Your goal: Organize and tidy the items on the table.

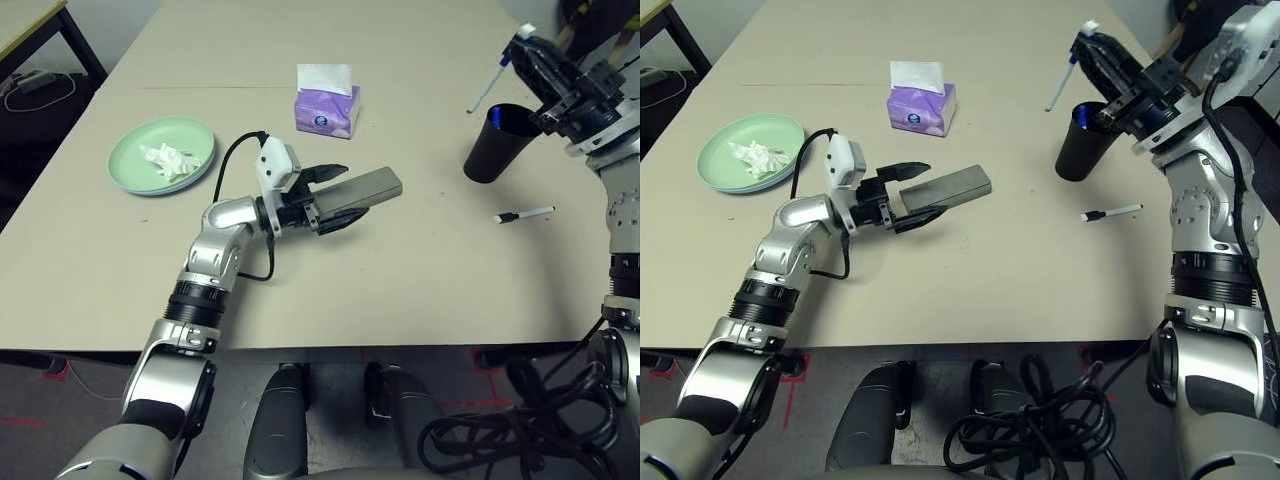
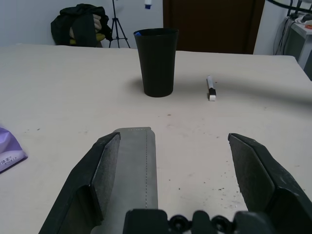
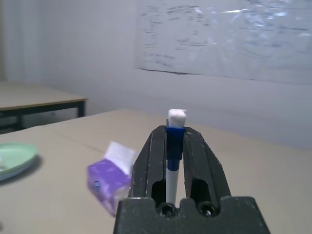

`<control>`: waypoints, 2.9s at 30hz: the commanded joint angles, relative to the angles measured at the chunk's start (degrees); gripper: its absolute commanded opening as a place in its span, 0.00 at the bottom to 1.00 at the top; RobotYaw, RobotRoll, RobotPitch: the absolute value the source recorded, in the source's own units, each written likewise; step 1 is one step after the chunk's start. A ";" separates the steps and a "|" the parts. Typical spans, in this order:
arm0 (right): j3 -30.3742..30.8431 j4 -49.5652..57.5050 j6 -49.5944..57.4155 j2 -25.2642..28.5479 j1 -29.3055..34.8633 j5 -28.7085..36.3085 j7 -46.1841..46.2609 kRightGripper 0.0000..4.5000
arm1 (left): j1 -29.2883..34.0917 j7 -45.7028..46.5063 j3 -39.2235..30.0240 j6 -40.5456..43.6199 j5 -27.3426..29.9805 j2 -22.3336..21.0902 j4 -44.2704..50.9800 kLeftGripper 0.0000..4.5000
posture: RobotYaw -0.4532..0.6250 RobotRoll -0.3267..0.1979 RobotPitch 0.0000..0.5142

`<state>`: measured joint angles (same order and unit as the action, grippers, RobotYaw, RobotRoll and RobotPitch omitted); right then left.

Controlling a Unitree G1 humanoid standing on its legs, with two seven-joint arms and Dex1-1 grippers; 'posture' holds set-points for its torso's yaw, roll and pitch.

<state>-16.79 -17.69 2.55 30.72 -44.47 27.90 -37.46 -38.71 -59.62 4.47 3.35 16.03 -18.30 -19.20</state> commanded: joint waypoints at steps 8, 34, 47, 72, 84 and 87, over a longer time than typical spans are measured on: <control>1.10 -0.94 1.60 -3.84 -1.83 -9.27 16.67 0.07 | -0.28 -0.66 -0.05 1.67 0.58 -0.63 -0.07 1.00 | 0.48 0.62 0.30; 1.55 2.19 8.23 -3.73 -0.78 -13.19 21.31 0.90 | -2.35 0.14 -0.69 -0.70 -0.77 -0.74 -2.31 1.00 | 0.48 0.62 0.29; 9.06 1.33 7.39 7.03 2.07 -4.00 -21.60 0.99 | -1.91 0.05 -0.96 -0.01 -0.55 -1.35 -1.48 1.00 | 0.49 0.62 0.31; 35.07 -41.52 -35.66 20.86 -20.73 -39.65 -52.19 0.99 | 5.15 4.45 -1.03 4.66 0.87 -1.02 8.79 1.00 | 0.50 0.62 0.58; 37.18 -48.17 -41.97 21.08 -25.51 -46.90 -50.82 0.99 | 5.83 5.11 -1.22 6.62 1.37 -1.95 11.34 1.00 | 0.50 0.62 0.67; 37.53 -48.84 -42.80 20.87 -26.01 -48.51 -49.23 0.99 | 5.74 5.42 -1.28 6.24 1.08 -2.12 11.31 1.00 | 0.50 0.62 0.67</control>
<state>19.95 -65.70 -39.14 50.79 -69.33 -19.55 -87.47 -33.50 -54.28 3.18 9.69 16.81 -20.20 -9.42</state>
